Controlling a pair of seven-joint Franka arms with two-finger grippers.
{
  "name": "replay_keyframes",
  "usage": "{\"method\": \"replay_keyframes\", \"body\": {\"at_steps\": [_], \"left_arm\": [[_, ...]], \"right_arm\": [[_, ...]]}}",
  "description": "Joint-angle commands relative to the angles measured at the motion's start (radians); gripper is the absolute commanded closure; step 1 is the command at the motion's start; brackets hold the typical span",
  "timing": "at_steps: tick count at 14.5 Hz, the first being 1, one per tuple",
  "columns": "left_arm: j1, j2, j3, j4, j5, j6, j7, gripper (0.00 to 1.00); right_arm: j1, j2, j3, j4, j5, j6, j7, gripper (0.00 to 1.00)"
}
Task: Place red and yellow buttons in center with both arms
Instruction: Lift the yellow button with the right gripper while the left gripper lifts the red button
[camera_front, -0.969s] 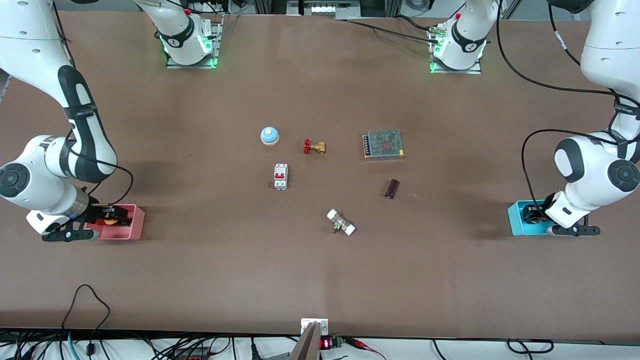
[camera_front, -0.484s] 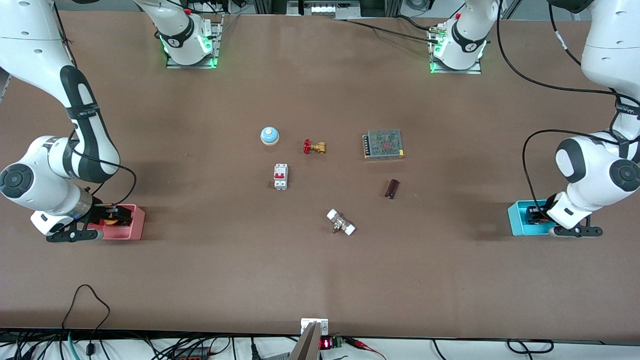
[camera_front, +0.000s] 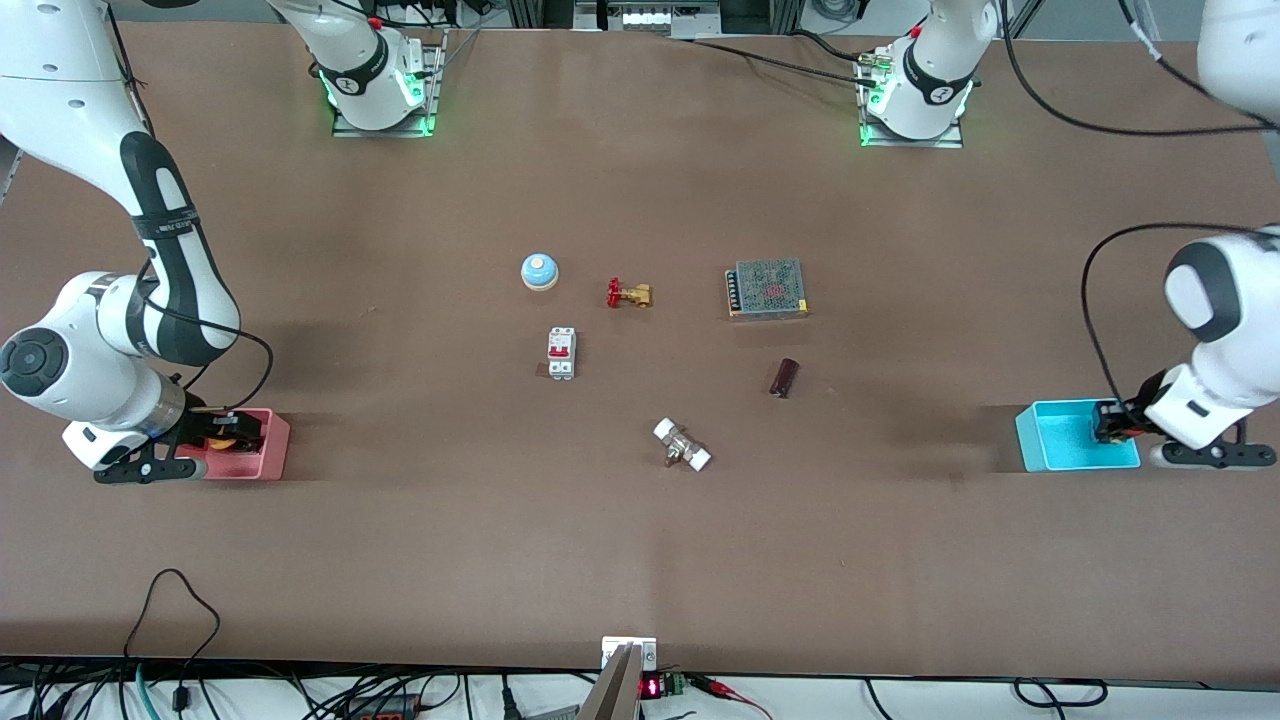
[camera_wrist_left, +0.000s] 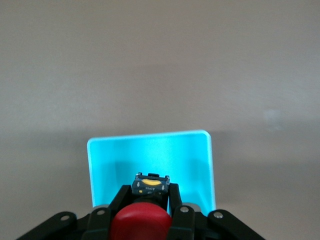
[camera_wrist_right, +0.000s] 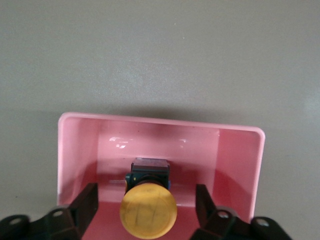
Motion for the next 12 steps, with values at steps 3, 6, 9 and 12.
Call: {"method": "replay_keyframes", "body": {"at_steps": [3, 6, 9, 12], "left_arm": [[-0.05, -0.102, -0.094, 0.01, 0.01, -0.245, -0.201, 0.78], [-0.051, -0.093, -0.186, -0.005, 0.01, -0.26, -0.346, 0.78], [-0.112, -0.052, -0.22, -0.045, 0.01, -0.223, -0.467, 0.79], [-0.187, -0.045, -0.218, -0.149, 0.011, -0.045, -0.606, 0.79]], "right_arm": [[-0.015, 0.002, 0.013, -0.005, -0.016, 0.006, -0.007, 0.53], [-0.015, 0.002, 0.013, -0.005, -0.016, 0.006, -0.007, 0.7], [-0.015, -0.001, 0.013, 0.0, -0.016, 0.006, -0.027, 0.71], [-0.019, -0.062, 0.015, 0.001, -0.016, -0.075, -0.086, 0.71]]}}
